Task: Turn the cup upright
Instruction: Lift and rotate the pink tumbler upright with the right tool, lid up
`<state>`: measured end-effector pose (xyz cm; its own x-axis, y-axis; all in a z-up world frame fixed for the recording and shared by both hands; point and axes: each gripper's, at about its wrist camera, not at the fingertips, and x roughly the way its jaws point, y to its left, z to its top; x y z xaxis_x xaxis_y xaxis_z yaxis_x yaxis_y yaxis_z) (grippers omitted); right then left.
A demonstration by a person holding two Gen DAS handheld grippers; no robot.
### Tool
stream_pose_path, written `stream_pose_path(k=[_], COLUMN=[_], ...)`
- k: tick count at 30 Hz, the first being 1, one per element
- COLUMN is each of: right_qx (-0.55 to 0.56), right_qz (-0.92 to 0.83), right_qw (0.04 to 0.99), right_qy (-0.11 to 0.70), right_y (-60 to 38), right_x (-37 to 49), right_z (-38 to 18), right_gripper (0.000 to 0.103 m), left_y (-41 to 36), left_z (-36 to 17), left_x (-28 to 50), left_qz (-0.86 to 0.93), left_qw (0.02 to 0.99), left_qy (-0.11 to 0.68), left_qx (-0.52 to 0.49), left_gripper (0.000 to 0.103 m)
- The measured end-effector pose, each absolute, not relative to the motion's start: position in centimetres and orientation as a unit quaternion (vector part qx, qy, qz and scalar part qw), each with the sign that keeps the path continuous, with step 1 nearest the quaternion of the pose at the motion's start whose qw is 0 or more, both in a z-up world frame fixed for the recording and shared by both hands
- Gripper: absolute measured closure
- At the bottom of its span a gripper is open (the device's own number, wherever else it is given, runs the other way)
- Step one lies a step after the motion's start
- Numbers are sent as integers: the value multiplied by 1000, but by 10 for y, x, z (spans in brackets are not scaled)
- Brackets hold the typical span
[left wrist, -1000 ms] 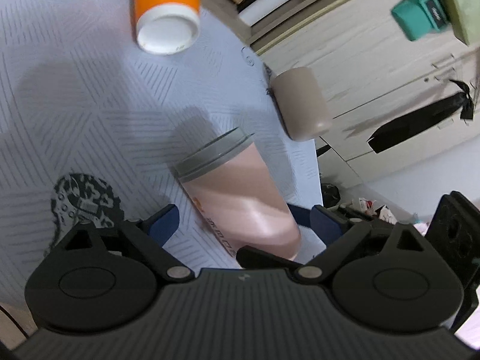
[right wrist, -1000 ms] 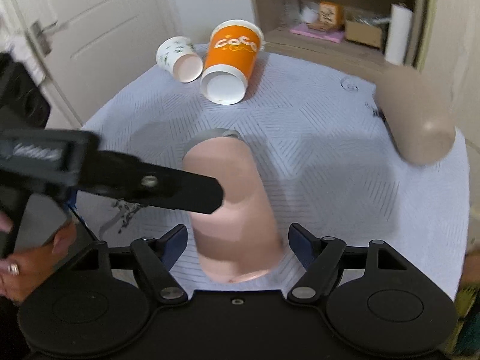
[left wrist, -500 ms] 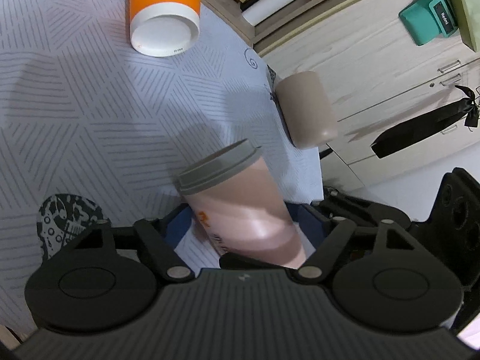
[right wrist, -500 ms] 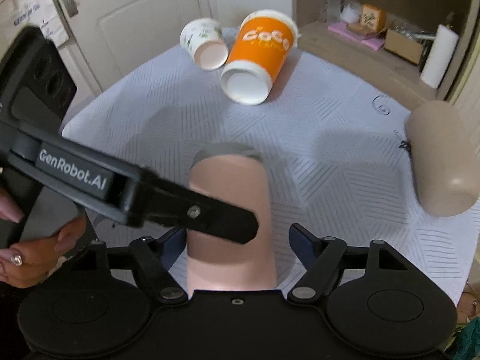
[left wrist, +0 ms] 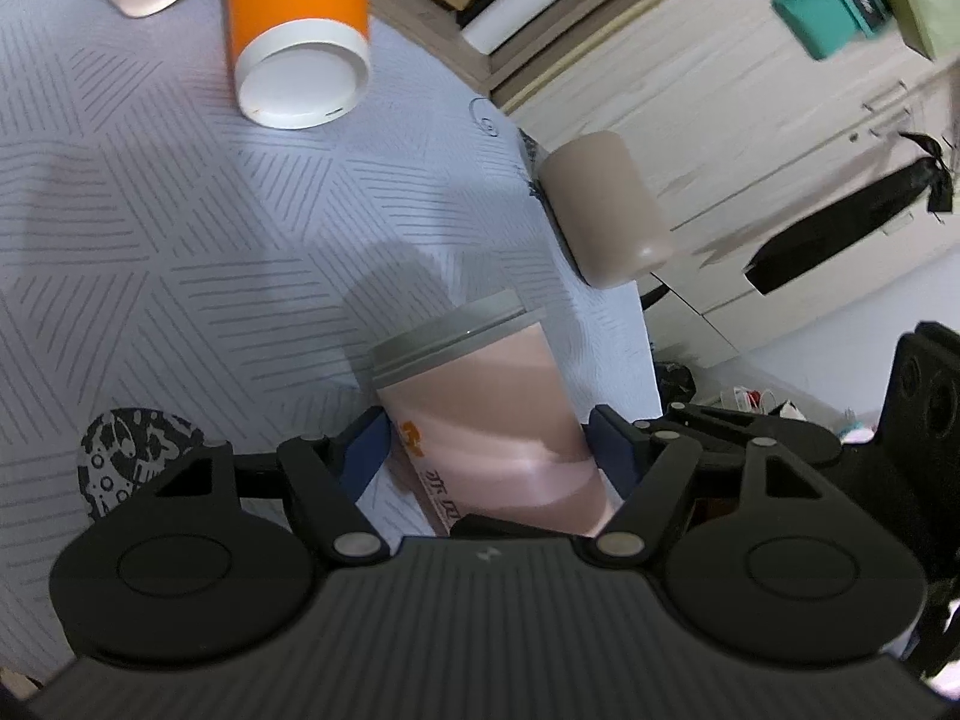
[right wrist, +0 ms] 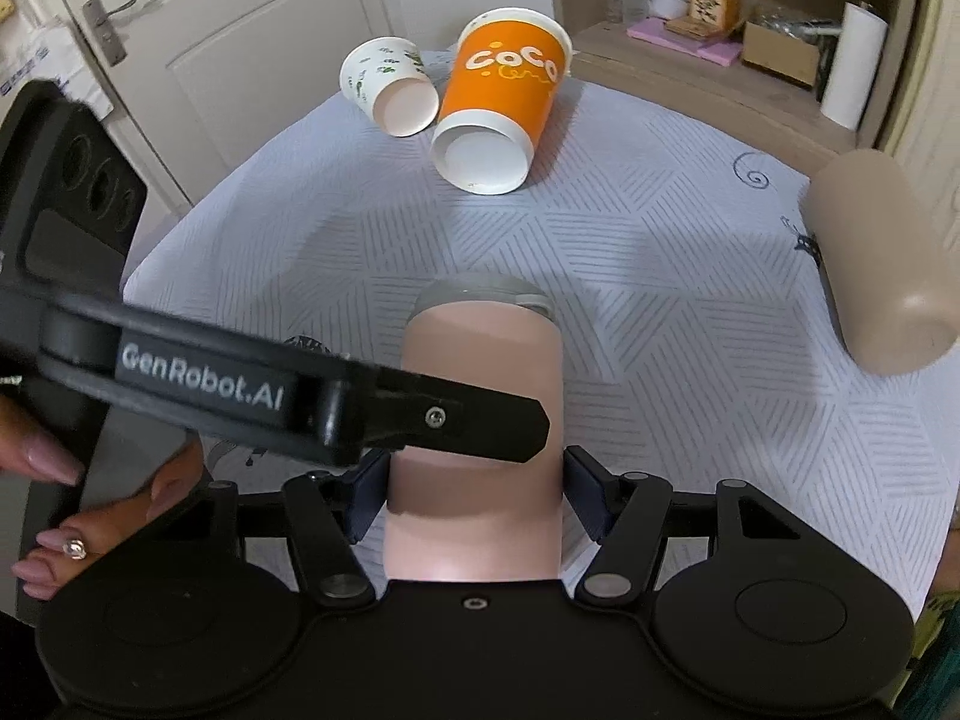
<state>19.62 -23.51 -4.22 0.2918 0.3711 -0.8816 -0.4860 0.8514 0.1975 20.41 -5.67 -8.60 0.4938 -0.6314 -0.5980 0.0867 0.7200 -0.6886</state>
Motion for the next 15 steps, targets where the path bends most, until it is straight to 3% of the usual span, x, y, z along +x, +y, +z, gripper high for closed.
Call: stream_pose_path(k=[15], right_qx=[-42], right_qz=[276], right_qw=[820], right_qy=[500], right_y=[-238], right_x=[162], right_z=[-28], right_gripper=[35], left_y=[-62], left_z=[-55], left_x=[172], left_qz=[-269], left_qw=[856], left_qy=[401], left_qx=[-186], left_gripper=[32])
